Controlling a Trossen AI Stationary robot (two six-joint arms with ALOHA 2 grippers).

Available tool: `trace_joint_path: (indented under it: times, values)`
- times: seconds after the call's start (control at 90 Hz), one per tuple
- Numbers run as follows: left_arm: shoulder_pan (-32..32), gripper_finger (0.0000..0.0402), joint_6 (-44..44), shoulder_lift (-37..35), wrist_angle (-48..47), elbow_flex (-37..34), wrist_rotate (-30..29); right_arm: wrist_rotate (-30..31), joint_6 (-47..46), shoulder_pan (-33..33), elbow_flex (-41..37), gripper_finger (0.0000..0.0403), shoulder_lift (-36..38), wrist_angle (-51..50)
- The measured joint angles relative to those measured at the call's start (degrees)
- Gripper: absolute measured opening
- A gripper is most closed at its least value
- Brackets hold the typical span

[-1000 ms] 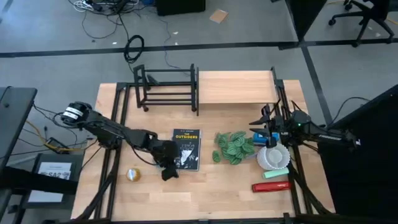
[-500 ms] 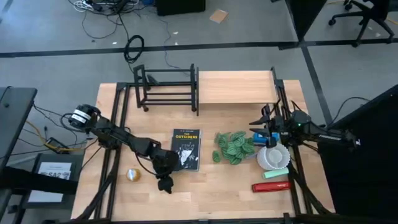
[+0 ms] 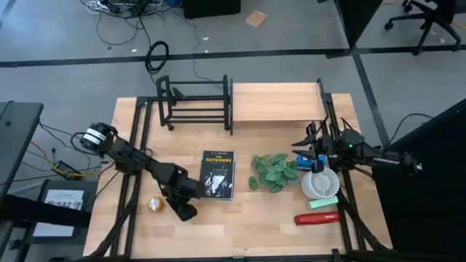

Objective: Stock shelves
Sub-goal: Put the blue scented candle on the shelf

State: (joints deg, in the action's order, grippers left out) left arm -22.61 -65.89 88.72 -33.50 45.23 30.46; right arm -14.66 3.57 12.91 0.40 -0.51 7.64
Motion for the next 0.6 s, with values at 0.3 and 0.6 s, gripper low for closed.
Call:
trace_joint_path:
  times: [0.3, 0.6]
  values:
    - [0.0, 0.0186, -14.4, -18.8, -2.0, 0.0, -21.1, 0.0, 0.0, 0.0, 0.0, 0.0077, 0.0, 0.0]
    - [1.0, 0.0171, -3.9, -36.4, 22.8, 0.0, -48.6, 0.0, 0.0, 0.0, 0.0, 0.0077, 0.0, 0.0]
